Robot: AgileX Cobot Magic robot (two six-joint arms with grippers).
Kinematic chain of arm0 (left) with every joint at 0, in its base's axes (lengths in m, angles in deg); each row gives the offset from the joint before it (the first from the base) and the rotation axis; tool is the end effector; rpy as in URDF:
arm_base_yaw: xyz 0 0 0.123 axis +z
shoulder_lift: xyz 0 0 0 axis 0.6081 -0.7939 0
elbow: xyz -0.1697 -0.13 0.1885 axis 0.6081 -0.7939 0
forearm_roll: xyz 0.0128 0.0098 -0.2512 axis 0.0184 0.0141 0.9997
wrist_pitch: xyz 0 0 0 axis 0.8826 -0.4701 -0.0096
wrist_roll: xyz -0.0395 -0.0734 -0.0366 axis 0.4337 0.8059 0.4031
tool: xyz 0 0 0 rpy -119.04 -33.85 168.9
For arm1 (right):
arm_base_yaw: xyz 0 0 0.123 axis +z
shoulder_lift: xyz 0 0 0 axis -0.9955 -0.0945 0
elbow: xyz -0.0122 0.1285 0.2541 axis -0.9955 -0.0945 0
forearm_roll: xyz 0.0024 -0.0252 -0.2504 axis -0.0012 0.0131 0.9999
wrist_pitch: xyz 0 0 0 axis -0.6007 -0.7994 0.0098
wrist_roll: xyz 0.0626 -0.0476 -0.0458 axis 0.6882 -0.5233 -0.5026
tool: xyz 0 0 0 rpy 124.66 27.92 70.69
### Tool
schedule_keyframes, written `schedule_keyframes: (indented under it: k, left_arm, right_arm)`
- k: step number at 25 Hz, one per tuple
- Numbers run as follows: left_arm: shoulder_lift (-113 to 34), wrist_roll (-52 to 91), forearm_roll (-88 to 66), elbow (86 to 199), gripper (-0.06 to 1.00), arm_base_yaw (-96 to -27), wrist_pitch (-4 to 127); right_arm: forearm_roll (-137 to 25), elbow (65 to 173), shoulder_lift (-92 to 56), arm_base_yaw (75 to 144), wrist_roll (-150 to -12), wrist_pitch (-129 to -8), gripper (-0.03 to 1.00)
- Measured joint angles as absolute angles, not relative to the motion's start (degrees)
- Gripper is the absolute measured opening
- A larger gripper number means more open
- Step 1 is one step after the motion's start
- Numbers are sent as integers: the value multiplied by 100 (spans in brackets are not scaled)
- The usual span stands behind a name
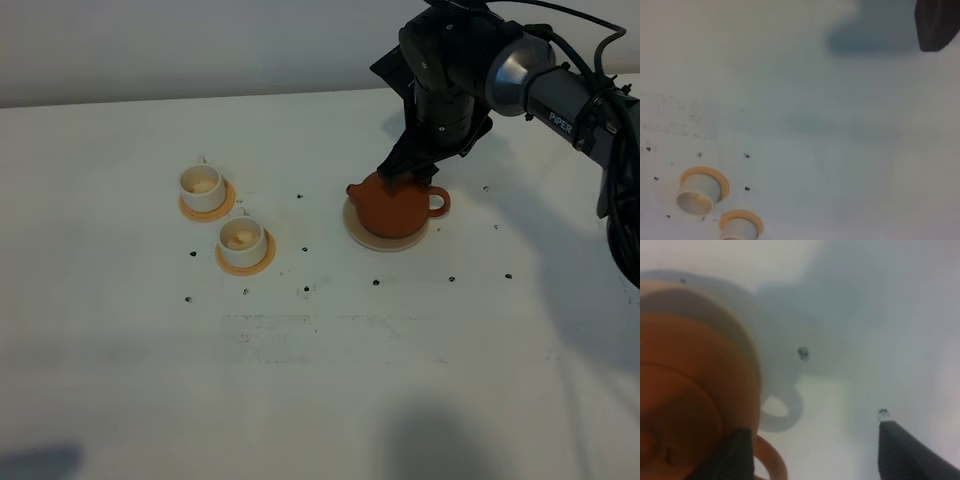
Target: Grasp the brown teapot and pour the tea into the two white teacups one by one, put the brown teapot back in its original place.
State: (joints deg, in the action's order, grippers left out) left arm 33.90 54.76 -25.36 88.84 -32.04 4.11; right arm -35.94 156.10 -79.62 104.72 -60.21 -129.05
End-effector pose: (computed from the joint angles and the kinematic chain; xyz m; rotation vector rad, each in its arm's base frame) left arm -0.0009 0.0011 0.2647 -0.1289 2.0820 0.0578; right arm 0.4644 0.1519 0.1733 -0.6643 2.8960 -0.2591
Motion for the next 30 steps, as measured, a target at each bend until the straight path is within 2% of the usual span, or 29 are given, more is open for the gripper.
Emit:
schedule_keyframes:
  k: [19, 26, 30]
  left_arm:
    - [3390, 5471, -2536, 8884, 29, -3204, 411]
    - [3390, 5471, -2536, 8884, 29, -3204, 411]
    - [3390, 5471, -2536, 8884, 29, -3204, 411]
  right_arm:
    - [-3687, 15553, -7478, 10338, -5989, -12866, 52]
    - [-3820, 15488, -6677, 10142, -5619, -11802, 52]
    - [-3944, 14471, -6148, 9998, -5578, -10667, 52]
